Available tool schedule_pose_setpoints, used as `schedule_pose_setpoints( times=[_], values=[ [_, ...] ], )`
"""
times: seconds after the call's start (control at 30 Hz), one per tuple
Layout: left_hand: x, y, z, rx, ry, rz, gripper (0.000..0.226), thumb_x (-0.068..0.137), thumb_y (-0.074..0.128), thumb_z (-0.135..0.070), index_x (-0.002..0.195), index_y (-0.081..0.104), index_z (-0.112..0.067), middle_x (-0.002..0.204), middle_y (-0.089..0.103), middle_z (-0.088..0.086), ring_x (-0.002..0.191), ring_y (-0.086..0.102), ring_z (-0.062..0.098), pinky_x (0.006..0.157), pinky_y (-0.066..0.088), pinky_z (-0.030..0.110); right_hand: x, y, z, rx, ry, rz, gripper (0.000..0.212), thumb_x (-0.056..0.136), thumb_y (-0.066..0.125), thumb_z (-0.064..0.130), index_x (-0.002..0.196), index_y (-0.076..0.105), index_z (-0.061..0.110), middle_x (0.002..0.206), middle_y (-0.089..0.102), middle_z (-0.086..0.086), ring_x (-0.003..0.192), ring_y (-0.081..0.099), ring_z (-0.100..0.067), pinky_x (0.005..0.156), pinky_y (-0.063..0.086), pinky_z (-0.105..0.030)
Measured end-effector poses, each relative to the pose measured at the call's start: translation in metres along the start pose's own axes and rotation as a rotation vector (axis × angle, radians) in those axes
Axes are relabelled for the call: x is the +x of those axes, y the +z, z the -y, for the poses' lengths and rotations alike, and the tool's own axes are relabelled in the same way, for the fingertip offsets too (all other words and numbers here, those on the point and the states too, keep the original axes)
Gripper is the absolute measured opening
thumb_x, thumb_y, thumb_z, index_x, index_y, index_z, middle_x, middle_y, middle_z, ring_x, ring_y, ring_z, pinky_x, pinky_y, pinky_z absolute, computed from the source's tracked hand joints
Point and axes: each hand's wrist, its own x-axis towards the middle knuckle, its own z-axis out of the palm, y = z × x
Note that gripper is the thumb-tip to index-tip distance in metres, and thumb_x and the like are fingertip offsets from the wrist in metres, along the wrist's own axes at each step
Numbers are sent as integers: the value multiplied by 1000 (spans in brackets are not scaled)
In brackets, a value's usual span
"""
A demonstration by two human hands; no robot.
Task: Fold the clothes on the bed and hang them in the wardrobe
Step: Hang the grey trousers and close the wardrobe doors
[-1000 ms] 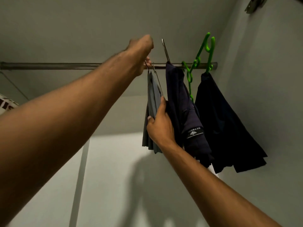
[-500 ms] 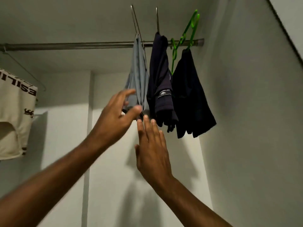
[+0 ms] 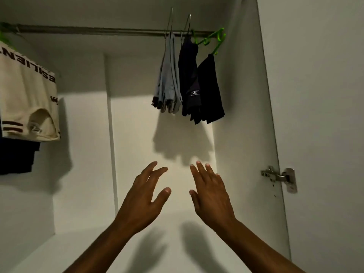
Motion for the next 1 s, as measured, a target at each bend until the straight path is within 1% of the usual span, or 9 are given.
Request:
schedule_pose_setpoints(
  times=[0.07,0.13,0.4,0.53,0.67,0.77,0.83,0.9,1.0],
  values=[
    [-24,0,-10,12,-28,58,70,82,28,-75,145,37,-46,160,15,-27,142,24,-3,104,30,24,-26,-18,-3,-25,20,37,80,75,83,28,144,45,13,148,49,-11,134,49,-34,100,47,-47],
    [-43,0,-22,36,-37,120,73,80,26,-75,145,38,-43,160,14,-26,143,22,0,105,29,22,-49,-37,-6,-49,31,48,79,75,83,29,143,47,13,147,51,-11,132,51,-34,99,47,-47],
    [-89,24,-106,50,0,262,71,84,26,-68,149,35,-41,163,14,-20,146,20,5,113,34,35,-119,-110,-44,-88,110,43,68,81,79,29,141,52,14,146,52,-12,132,50,-36,103,36,-49],
    [-109,50,-162,48,5,355,68,88,31,-63,151,30,-39,164,11,-16,149,17,8,117,31,40,-154,-160,-69,-73,166,15,54,88,60,36,138,55,16,144,54,-12,131,52,-37,104,33,-51],
    [-129,79,-225,35,8,434,71,87,28,-65,153,26,-38,165,12,-13,150,16,12,120,27,42,-196,-217,-91,-76,211,-43,48,89,55,38,131,61,17,137,59,-12,126,56,-37,102,37,-55],
    [-149,101,-272,-22,16,474,69,89,31,-60,154,25,-37,165,14,-11,151,15,13,122,23,41,-230,-258,-103,-59,251,-52,46,98,39,43,130,61,18,136,60,-11,128,55,-37,102,41,-57],
    [-166,115,-299,-67,23,492,67,90,32,-57,154,26,-36,165,15,-11,150,15,12,121,22,38,-258,-279,-106,-40,289,-60,39,94,50,34,128,59,19,133,62,-10,126,56,-36,100,42,-52],
    [-187,131,-315,-101,7,515,66,92,33,-57,154,26,-36,165,15,-10,151,15,12,121,22,40,-291,-293,-106,18,359,-15,39,90,58,27,128,59,21,131,63,-7,123,58,-32,99,40,-45],
    [-235,156,-332,-142,-45,579,62,96,39,-53,154,26,-34,165,16,-9,151,15,14,122,23,40,-356,-303,-104,135,550,192,35,97,58,24,132,58,25,133,62,-1,124,56,-25,99,38,-36]
  ],
)
